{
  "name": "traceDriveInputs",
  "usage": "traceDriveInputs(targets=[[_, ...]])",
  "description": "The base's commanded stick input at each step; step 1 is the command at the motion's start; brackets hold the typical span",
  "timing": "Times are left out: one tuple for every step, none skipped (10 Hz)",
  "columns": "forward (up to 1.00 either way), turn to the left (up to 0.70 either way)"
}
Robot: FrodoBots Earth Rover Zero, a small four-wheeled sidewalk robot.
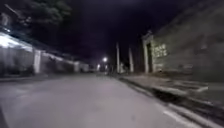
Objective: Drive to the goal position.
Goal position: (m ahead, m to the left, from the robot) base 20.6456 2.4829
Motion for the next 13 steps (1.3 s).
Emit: traceDriveInputs(targets=[[0.7, 0.0], [0.7, 0.0], [0.7, 0.0], [0.7, 0.0], [0.7, 0.0], [0.7, 0.0], [0.7, 0.0], [0.7, 0.0], [0.7, 0.0], [0.7, 0.0], [0.7, 0.0], [0.7, 0.0], [0.7, 0.0]])
